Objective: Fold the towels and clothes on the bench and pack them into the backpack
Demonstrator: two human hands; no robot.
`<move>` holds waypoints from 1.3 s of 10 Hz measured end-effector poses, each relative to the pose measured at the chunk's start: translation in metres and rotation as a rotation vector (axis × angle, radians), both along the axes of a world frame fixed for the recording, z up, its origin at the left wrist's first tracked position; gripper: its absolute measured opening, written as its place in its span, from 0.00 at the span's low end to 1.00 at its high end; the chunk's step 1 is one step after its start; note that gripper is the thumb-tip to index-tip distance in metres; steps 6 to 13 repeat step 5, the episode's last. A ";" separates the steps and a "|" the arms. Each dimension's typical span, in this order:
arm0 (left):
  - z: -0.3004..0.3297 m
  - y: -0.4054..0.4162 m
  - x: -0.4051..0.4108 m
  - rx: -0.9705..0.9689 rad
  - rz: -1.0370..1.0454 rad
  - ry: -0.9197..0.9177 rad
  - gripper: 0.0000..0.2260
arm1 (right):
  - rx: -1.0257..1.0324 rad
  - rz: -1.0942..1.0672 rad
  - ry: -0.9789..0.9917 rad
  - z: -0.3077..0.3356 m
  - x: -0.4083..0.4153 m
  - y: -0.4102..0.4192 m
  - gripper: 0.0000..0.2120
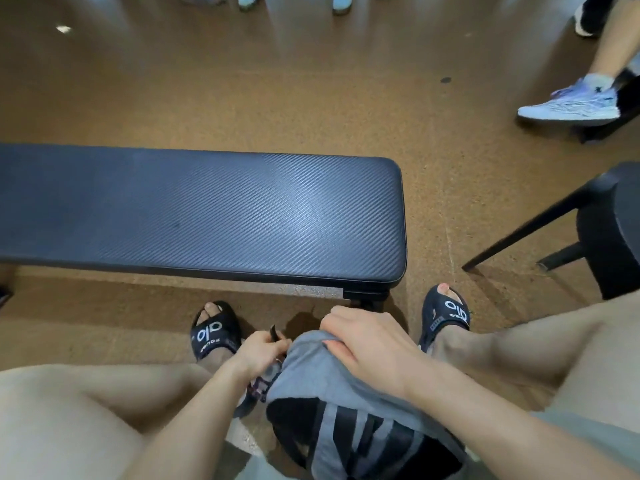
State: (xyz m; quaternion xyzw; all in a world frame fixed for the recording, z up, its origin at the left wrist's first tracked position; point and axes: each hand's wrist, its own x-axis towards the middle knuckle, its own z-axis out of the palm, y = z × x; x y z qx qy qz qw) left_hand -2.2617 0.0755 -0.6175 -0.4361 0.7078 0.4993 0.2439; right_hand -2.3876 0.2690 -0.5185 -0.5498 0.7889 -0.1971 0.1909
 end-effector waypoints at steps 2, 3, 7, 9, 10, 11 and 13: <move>-0.020 -0.013 -0.008 -0.032 -0.125 -0.143 0.17 | -0.087 0.027 0.004 -0.010 -0.021 -0.052 0.04; -0.029 -0.031 -0.010 -0.058 -0.080 -0.117 0.14 | -0.085 0.029 0.101 -0.007 -0.032 -0.065 0.03; 0.023 -0.040 -0.027 -0.222 -0.233 -0.012 0.22 | -0.080 -0.018 0.156 0.013 -0.036 -0.052 0.11; 0.023 -0.040 -0.027 -0.222 -0.233 -0.012 0.22 | -0.080 -0.018 0.156 0.013 -0.036 -0.052 0.11; 0.023 -0.040 -0.027 -0.222 -0.233 -0.012 0.22 | -0.080 -0.018 0.156 0.013 -0.036 -0.052 0.11; 0.023 -0.040 -0.027 -0.222 -0.233 -0.012 0.22 | -0.080 -0.018 0.156 0.013 -0.036 -0.052 0.11; 0.023 -0.040 -0.027 -0.222 -0.233 -0.012 0.22 | -0.080 -0.018 0.156 0.013 -0.036 -0.052 0.11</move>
